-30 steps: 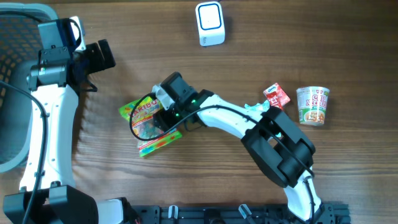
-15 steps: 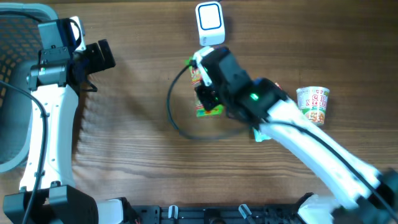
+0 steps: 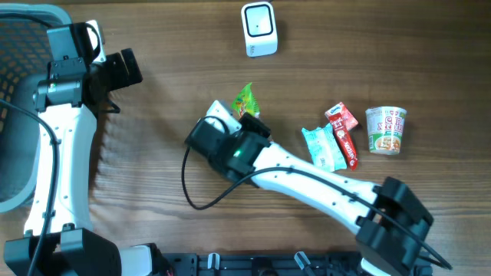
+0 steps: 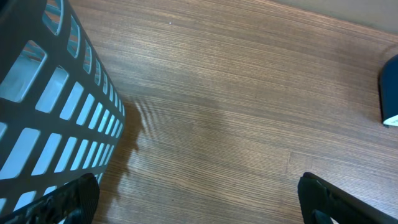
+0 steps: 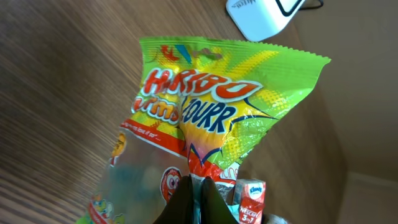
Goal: Scan the item barcode
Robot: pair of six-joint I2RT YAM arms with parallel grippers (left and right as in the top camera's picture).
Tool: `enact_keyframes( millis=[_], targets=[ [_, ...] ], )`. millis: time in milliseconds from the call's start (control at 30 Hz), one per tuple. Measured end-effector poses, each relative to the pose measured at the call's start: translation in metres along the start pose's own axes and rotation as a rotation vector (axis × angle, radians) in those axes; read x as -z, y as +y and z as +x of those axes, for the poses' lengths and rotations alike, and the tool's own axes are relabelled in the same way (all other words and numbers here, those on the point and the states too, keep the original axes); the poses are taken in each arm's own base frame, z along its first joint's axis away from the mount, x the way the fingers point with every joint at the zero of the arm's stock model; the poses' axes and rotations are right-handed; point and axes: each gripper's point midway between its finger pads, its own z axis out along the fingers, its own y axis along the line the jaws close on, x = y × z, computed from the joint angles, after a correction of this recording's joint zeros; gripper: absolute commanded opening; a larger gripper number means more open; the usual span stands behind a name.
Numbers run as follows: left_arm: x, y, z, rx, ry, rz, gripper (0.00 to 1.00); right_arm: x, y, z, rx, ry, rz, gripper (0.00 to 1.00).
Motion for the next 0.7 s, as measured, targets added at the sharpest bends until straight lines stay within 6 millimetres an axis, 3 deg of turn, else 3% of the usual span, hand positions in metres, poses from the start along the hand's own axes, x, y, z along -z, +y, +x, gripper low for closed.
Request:
enact_keyframes(
  millis=[100, 200, 300, 367, 400, 433, 500, 533, 567, 633, 700],
  targets=[
    [0.0, 0.0, 0.0, 0.0, 0.0, 0.0, 1.0, 0.008, 0.029, -0.006, 0.044, -0.031, 0.002, 0.04],
    [0.0, 0.0, 0.0, 0.0, 0.0, 0.0, 1.0, 0.018, 0.074, -0.012, 0.119, -0.076, -0.027, 0.21],
    [0.0, 0.0, 0.0, 0.0, 0.0, 0.0, 1.0, 0.028, 0.122, -0.01, 0.179, -0.091, -0.166, 0.27],
    [0.0, 0.0, 0.0, 0.0, 0.0, 0.0, 1.0, 0.034, 0.145, -0.013, 0.165, -0.107, -0.293, 0.26],
    [0.0, 0.0, 0.0, 0.0, 0.0, 0.0, 1.0, 0.04, 0.162, -0.013, 0.161, -0.11, -0.397, 0.17],
    [0.0, 0.0, 0.0, 0.0, 0.0, 0.0, 1.0, 0.043, 0.168, -0.012, 0.163, -0.106, -0.439, 0.07],
    [0.0, 0.0, 0.0, 0.0, 0.0, 0.0, 1.0, 0.049, 0.174, -0.011, 0.159, -0.107, -0.493, 0.04],
    [0.0, 0.0, 0.0, 0.0, 0.0, 0.0, 1.0, 0.055, 0.173, -0.013, 0.152, -0.118, -0.515, 0.15],
    [0.0, 0.0, 0.0, 0.0, 0.0, 0.0, 1.0, 0.063, 0.168, -0.018, 0.133, -0.136, -0.536, 0.55],
    [0.0, 0.0, 0.0, 0.0, 0.0, 0.0, 1.0, 0.077, 0.148, -0.028, 0.058, -0.173, -0.576, 0.76],
    [0.0, 0.0, 0.0, 0.0, 0.0, 0.0, 1.0, 0.088, 0.124, -0.038, -0.026, -0.198, -0.679, 0.79]
  ],
)
